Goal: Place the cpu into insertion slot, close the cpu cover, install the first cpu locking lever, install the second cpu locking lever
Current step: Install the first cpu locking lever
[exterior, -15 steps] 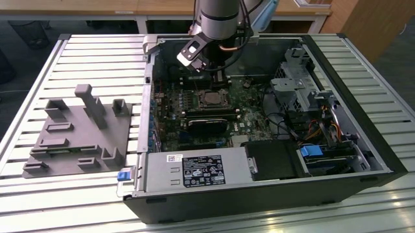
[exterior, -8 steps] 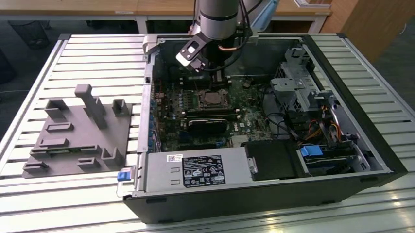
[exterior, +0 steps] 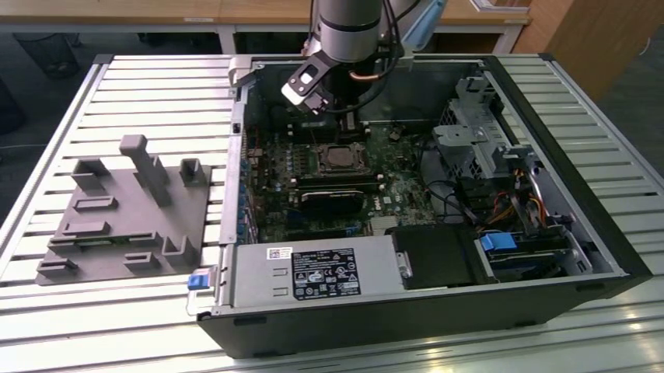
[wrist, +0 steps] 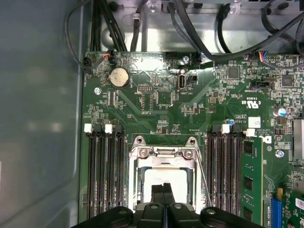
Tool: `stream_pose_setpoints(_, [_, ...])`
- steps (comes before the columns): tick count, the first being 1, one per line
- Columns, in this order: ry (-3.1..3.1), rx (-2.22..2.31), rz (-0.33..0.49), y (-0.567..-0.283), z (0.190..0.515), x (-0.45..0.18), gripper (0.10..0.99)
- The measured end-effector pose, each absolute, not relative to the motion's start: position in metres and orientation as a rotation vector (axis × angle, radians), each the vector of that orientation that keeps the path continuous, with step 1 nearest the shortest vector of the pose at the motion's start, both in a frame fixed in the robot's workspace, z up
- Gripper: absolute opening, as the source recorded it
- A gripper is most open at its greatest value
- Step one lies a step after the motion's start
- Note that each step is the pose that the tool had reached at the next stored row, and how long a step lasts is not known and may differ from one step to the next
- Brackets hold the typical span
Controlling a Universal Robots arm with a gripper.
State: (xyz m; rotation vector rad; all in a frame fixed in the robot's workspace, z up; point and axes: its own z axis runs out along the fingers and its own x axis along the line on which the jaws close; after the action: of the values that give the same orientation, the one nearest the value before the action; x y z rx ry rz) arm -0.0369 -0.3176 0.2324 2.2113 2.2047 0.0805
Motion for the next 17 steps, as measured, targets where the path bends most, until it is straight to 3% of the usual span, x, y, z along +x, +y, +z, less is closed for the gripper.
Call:
stream_pose_setpoints(10, [2.205,2.211,0.081,-0.318,0.237,-0.037,0.106])
stream_pose_setpoints(17, [2.204,2.211,0.08,-0.318,0.259,-0.037,0.106])
